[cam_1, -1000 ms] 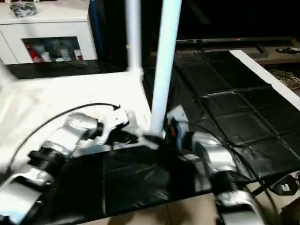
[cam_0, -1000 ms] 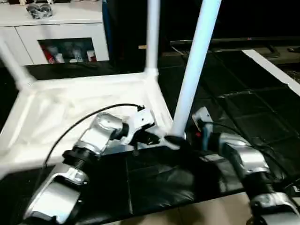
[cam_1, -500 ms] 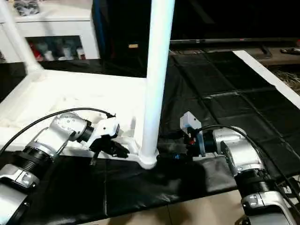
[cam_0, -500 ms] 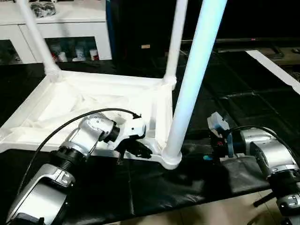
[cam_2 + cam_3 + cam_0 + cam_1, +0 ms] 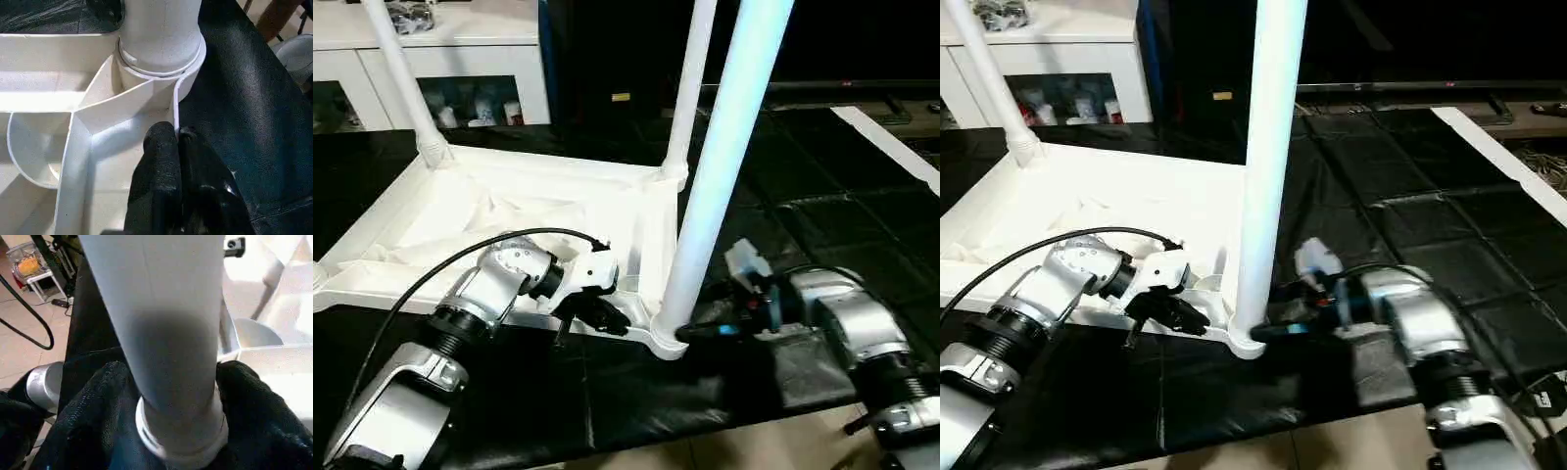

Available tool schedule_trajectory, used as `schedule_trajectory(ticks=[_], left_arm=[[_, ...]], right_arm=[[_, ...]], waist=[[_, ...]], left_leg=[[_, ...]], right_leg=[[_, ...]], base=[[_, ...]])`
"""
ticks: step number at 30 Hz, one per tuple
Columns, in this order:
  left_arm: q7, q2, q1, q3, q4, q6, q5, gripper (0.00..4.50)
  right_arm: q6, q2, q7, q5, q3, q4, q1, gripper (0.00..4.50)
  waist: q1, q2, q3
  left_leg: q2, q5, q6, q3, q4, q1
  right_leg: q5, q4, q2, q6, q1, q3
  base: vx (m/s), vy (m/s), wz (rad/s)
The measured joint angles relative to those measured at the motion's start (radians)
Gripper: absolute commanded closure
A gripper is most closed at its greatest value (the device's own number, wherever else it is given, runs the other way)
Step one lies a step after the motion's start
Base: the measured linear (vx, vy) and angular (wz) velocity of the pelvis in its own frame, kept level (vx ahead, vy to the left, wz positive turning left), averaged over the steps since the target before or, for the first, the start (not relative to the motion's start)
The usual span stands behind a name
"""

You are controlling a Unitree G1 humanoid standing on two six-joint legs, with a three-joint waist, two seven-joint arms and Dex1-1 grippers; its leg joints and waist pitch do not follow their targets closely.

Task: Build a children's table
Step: Rotate leg to tighten

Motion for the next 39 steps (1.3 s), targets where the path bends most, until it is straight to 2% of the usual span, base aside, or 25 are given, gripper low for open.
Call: schedule_trajectory(ticks=[2,9,16,19,22,25,28,33,36,39], left_arm=[[0.0,-0.001,0.0,0.0,0.0,-0.001,0.0,4.5],[0.0,-0.001,0.001,0.0,0.0,-0.003,0.0,4.5],[0.009,-0.011,0.003,0.001,0.0,-0.002,0.0,4.5],[0.024,-0.023,0.003,0.008,0.0,0.019,-0.001,4.5],[0.049,-0.048,0.004,0.018,0.002,0.056,-0.002,4.5],[0.104,-0.075,0.008,0.036,0.005,0.109,0.0,4.5],[0.177,-0.102,0.008,0.057,0.015,0.162,0.0,4.5],[0.317,-0.17,0.004,0.12,0.051,0.251,0.0,4.5],[0.411,-0.213,-0.014,0.155,0.086,0.304,0.0,4.5],[0.522,-0.246,-0.039,0.198,0.12,0.352,0.0,4.5]], right_arm=[[-0.007,0.009,0.0,-0.001,0.005,0.008,-0.011,1.98],[-0.018,0.02,0.001,-0.005,0.008,0.033,-0.016,2.44],[-0.02,0.016,0.002,-0.005,0.009,0.033,-0.015,2.48],[-0.017,0.013,-0.004,-0.002,0.0,0.025,-0.002,2.48],[0.001,0.014,-0.034,0.007,-0.02,-0.014,0.039,2.48],[0.01,0.025,-0.111,0.01,-0.059,-0.044,0.081,2.49],[0.013,0.056,-0.227,0.009,-0.099,-0.054,0.107,2.51],[0.038,0.14,-0.464,-0.013,-0.161,-0.032,0.1,2.53],[0.046,0.207,-0.608,-0.035,-0.196,0.027,0.051,2.53],[0.059,0.291,-0.777,-0.055,-0.228,0.125,-0.036,2.53]], waist=[[0.001,0.0,0.0],[0.001,-0.001,0.0],[0.003,-0.001,0.0],[0.009,0.0,-0.001],[0.023,0.0,-0.001],[0.028,0.0,-0.001],[0.018,0.002,-0.002],[-0.02,0.002,-0.003],[-0.035,0.003,-0.004],[-0.06,0.003,-0.003]], left_leg=[[0.0,0.0,0.0,0.0,0.0,0.0],[0.0,0.0,0.0,0.0,0.0,0.0],[0.0,0.0,0.0,0.0,0.001,0.0],[0.0,0.0,0.0,0.0,0.002,0.0],[-0.001,-0.001,-0.001,0.001,0.003,0.001],[0.0,-0.003,-0.005,0.001,0.005,0.003],[-0.002,-0.003,-0.005,0.001,0.007,0.005],[-0.004,-0.003,-0.005,0.0,0.007,0.008],[-0.004,-0.002,-0.005,-0.002,0.007,0.007],[-0.005,-0.002,-0.005,-0.004,0.008,0.006]], right_leg=[[0.0,0.0,0.0,0.0,0.0,0.0],[0.0,0.0,0.0,0.0,0.0,0.0],[0.0,0.001,0.0,0.0,0.0,0.0],[0.0,0.001,-0.001,0.0,0.001,0.0],[0.0,0.001,-0.001,0.0,0.002,0.001],[0.001,0.002,-0.001,-0.001,0.006,0.002],[0.0,0.001,-0.001,0.003,0.008,0.005],[0.0,0.0,-0.001,0.004,0.009,0.005],[0.0,-0.001,-0.001,0.004,0.008,0.003],[0.0,-0.003,0.0,0.005,0.006,-0.001]], base=[[0.0,0.0,0.0],[0.0,0.0,0.0],[0.0,0.0,0.0],[0.0,0.0,0.0],[0.0,0.0,0.0],[0.0,0.0,0.0],[0.0,0.0,0.0],[0.0,0.0,0.0],[0.0,0.0,0.0],[0.0,0.0,0.0]])
